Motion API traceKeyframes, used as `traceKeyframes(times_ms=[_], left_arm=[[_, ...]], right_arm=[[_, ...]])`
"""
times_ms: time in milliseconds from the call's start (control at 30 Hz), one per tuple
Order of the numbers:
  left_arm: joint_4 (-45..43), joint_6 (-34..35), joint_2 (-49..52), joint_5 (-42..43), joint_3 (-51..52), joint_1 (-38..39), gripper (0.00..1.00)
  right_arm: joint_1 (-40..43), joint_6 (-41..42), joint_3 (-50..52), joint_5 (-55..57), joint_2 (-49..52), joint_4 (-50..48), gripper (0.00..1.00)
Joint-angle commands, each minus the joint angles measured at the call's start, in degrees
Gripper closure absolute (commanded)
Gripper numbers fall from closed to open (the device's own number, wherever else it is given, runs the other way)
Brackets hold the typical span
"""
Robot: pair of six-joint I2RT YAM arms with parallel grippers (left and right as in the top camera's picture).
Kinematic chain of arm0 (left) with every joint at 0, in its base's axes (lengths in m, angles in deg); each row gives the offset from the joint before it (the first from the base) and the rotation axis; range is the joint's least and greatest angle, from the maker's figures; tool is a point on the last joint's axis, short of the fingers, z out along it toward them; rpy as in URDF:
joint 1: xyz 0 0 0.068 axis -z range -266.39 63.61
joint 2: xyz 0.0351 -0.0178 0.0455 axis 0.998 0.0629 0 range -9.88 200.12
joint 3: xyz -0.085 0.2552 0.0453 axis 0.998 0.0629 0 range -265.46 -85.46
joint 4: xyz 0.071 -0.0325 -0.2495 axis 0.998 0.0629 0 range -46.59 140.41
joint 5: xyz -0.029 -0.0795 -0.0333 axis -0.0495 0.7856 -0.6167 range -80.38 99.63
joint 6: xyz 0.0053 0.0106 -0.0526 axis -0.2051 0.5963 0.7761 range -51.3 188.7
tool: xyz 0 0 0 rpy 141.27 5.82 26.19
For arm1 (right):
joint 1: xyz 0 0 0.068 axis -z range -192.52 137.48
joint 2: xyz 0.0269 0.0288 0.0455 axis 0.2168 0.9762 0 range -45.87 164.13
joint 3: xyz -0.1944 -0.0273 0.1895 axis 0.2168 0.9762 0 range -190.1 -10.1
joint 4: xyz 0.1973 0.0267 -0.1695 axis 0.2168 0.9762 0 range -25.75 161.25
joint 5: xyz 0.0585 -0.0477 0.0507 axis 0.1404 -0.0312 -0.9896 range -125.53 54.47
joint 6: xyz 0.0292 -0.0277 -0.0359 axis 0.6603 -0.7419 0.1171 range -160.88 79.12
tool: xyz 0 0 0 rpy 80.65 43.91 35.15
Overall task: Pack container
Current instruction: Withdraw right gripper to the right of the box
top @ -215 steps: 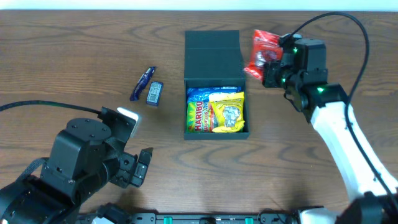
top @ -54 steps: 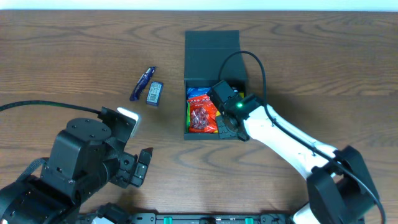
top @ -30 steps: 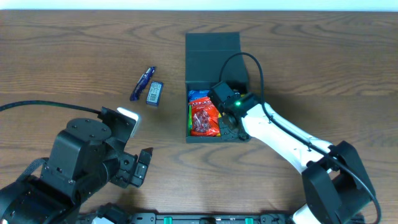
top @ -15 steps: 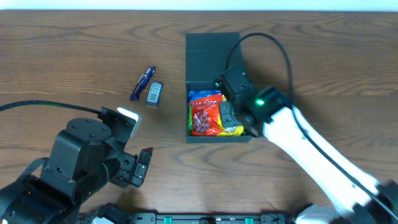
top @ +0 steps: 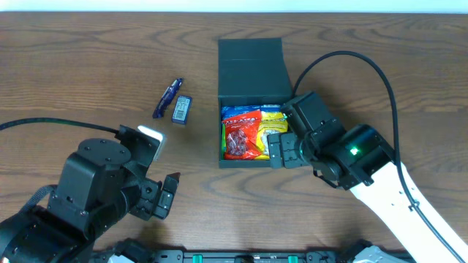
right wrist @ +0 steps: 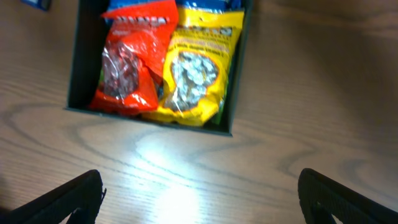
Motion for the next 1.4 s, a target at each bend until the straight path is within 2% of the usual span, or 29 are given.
traceKeyframes(times_ms=[0, 533, 667, 767, 1000, 1167, 1367], left_arm=[[-0.13, -0.24, 0.02, -0.46, -0.72, -0.17, 0.05], [-2.8, -0.22, 0.04, -0.11, -0.72, -0.17, 0.05], [-4.52, -0.2, 0.7, -4.11, -0.7, -0.17, 0.05], [-5.44, -0.2, 2.25, -6.91, -0.7, -0.2, 0.05], [-8.79, 1.03, 9.31, -7.04, -0.7, -0.39, 0.05], [-12.15, 2.05, 14.34, -2.01, -0.7, -6.08, 0.05], [-13.07, -3.13, 18.49, 8.09, -0.22, -19.32, 0.05]], right_arm=[[0.61, -0.04, -0.83, 0.39, -0.35, 0.2, 0.01], [0.61, -0.04, -0.83, 0.39, -0.35, 0.22, 0.01], [0.61, -0.07, -0.83, 0.39, -0.35, 0.22, 0.01], [0.61, -0.04, -0.83, 0.39, -0.35, 0.02, 0.01], [0.61, -0.09, -0.83, -0.15, -0.31, -0.46, 0.01], [0.5, -0.28, -0.83, -3.48, -1.49, 0.61, 0.01], [0.39, -0.31, -0.83, -3.26, -9.07, 0.87, 0.01]])
